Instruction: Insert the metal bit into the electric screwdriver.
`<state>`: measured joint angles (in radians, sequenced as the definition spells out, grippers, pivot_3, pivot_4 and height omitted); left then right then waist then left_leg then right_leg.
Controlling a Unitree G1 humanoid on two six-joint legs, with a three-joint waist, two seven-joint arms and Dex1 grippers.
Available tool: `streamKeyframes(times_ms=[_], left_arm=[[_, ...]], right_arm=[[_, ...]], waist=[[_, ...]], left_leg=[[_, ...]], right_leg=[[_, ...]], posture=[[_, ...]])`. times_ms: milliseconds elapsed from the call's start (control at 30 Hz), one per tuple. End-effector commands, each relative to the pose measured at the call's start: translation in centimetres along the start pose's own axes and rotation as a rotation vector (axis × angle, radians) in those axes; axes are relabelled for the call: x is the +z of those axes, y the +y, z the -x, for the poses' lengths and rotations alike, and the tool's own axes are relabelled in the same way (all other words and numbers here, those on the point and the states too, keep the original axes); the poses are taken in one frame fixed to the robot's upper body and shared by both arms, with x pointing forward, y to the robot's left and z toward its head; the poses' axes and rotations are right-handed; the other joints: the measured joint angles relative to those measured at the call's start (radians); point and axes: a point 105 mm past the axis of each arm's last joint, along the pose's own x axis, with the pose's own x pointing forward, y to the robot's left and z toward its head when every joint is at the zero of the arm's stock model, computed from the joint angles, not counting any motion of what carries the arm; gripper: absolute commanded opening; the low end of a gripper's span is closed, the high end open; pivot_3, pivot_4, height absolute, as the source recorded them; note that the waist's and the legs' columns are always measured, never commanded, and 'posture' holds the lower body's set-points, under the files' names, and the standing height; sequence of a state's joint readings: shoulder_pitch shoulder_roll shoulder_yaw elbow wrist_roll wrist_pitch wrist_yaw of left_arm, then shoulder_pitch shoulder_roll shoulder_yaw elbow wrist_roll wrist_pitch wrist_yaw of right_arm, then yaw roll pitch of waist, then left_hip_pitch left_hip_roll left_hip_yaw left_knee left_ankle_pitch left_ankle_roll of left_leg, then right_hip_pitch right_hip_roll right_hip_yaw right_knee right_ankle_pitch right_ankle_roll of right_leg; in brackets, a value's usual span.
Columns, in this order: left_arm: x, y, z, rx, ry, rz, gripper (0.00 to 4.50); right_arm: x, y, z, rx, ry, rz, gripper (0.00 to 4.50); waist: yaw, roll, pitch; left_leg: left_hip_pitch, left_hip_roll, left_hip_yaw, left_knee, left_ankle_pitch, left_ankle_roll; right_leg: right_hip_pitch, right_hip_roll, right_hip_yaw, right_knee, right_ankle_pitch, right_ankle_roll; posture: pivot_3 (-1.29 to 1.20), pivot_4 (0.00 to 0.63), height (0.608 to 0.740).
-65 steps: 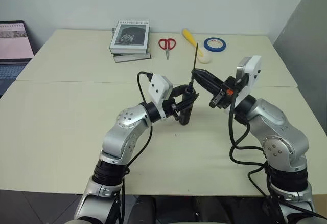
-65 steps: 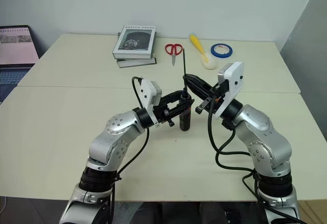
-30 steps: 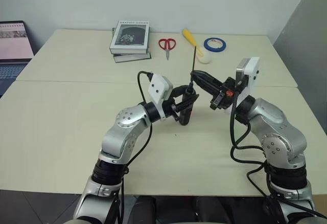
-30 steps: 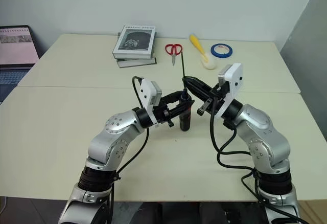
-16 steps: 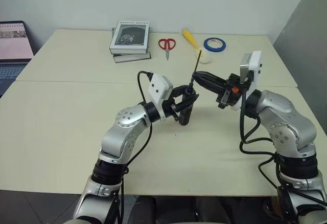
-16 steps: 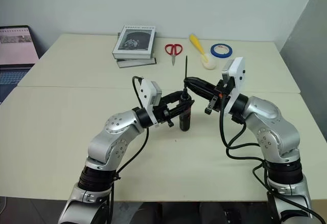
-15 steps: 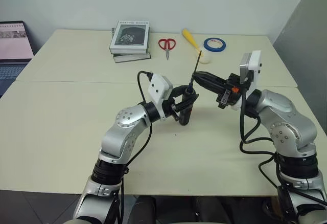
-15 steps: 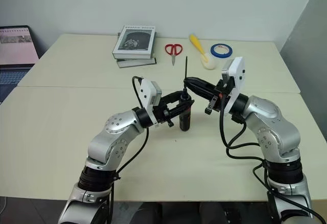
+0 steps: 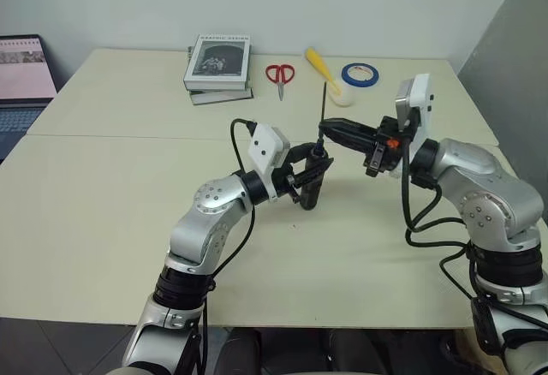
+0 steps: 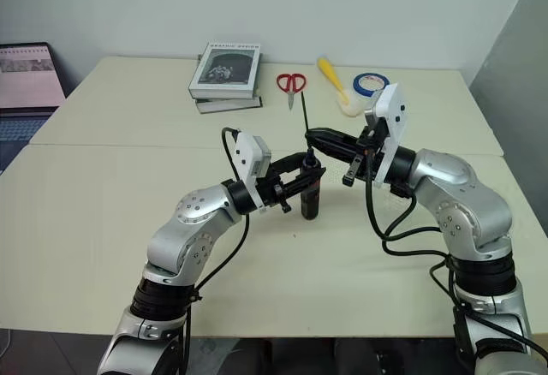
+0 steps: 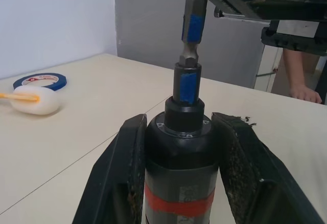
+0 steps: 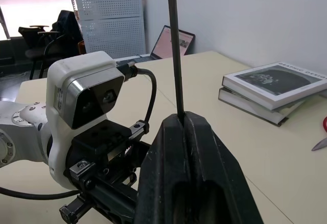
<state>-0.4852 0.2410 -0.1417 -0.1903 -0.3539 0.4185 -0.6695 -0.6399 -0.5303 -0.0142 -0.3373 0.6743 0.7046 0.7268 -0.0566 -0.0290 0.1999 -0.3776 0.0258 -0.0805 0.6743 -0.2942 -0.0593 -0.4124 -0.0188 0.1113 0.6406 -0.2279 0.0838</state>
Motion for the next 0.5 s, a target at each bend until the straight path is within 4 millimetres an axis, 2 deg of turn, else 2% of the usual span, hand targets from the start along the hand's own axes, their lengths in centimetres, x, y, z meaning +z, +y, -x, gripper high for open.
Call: streamKeyframes(times_ms=[33,433,500], left_arm=[[0.73,-0.25,-0.18,-0.017,-0.020,-0.026,1.63],[0.69,-0.26,-0.23,-0.013,-0.021,-0.024,1.63],[0.69,-0.25,-0.23,-0.013,-0.021,-0.024,1.63]], right_arm=[[0.18,0.25,0.02,0.031,0.017,-0.013,0.00],[-0.07,0.03,0.40,0.033,0.020,-0.046,0.00],[-0.02,-0.13,0.42,0.023,0.015,-0.044,0.40]], waist=[[0.000,0.000,0.000],[0.000,0.000,0.000],[0.000,0.000,0.000]], left_leg=[[0.000,0.000,0.000,0.000,0.000,0.000],[0.000,0.000,0.000,0.000,0.000,0.000],[0.000,0.000,0.000,0.000,0.000,0.000]], right_leg=[[0.000,0.000,0.000,0.000,0.000,0.000],[0.000,0.000,0.000,0.000,0.000,0.000],[0.000,0.000,0.000,0.000,0.000,0.000]], posture=[[0.00,0.150,0.740],[0.00,0.150,0.740],[0.00,0.150,0.740]])
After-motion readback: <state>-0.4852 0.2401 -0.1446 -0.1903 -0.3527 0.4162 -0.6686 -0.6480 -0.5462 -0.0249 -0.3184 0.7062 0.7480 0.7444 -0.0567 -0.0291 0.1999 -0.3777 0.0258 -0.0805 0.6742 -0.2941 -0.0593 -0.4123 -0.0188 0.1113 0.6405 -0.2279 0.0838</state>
